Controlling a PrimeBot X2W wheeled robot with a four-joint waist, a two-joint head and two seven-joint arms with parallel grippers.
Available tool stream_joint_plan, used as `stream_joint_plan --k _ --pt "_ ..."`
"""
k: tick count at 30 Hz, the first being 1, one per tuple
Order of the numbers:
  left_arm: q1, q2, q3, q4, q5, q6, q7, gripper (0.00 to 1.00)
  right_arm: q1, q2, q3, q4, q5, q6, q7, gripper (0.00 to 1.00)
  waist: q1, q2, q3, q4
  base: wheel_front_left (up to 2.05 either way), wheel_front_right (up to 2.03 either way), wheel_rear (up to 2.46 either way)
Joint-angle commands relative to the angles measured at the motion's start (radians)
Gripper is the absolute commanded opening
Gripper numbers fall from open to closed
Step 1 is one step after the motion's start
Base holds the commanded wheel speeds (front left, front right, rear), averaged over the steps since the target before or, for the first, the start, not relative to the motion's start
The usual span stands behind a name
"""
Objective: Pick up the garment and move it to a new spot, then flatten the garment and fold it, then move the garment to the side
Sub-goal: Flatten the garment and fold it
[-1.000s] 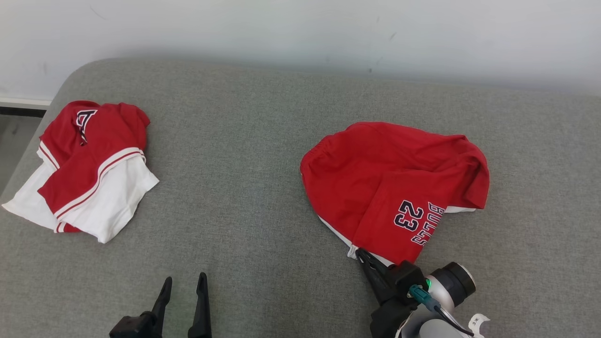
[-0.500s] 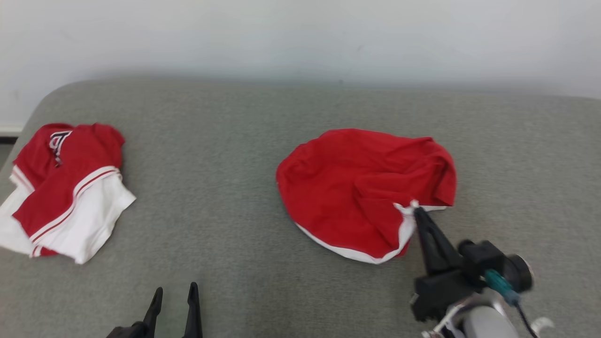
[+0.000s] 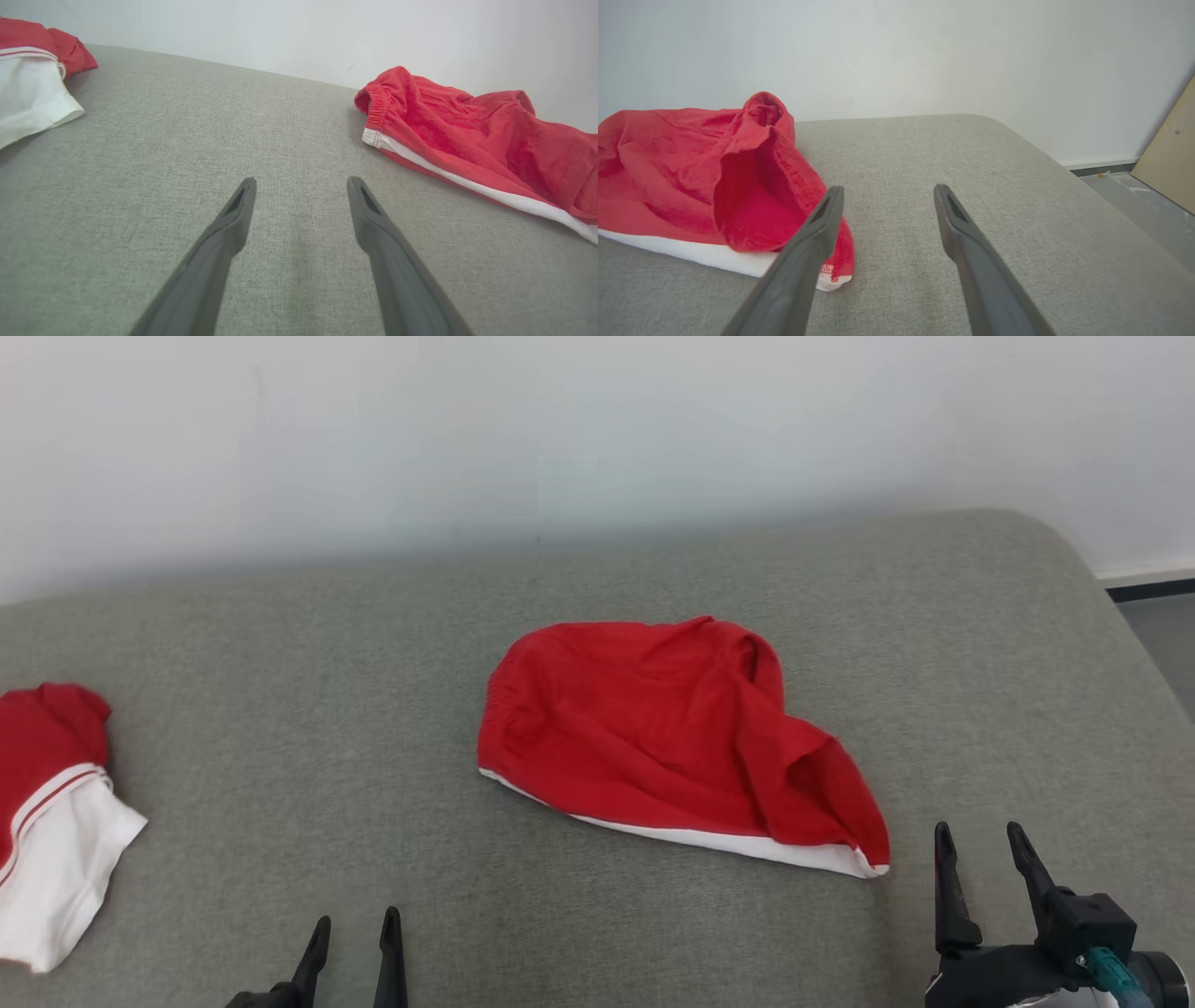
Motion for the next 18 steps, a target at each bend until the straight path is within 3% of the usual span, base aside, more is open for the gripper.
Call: stream_joint_plan --k 1,11,18 --pt "0.009 0.000 0.004 0.004 0.007 0.000 -0.003 1.00 0.005 0.004 0.001 -0.005 -0.002 -0.002 0.000 1.00 0.0001 -0.0001 -0.015 -0.024 0.00 0.00 0.00" --pt "0.024 -0.001 0.014 -0.002 0.029 0.004 -0.003 1.00 -0.003 0.006 0.100 -0.086 0.014 -0.002 0.000 1.00 0.0001 -0.0001 -0.032 0.008 0.00 0.00 0.00" --pt "0.032 -0.001 0.032 -0.024 0.054 0.011 -0.003 1.00 0.021 0.006 0.179 -0.080 0.018 -0.002 0.000 1.00 0.0001 -0.0001 -0.033 0.031 0.00 0.00 0.00"
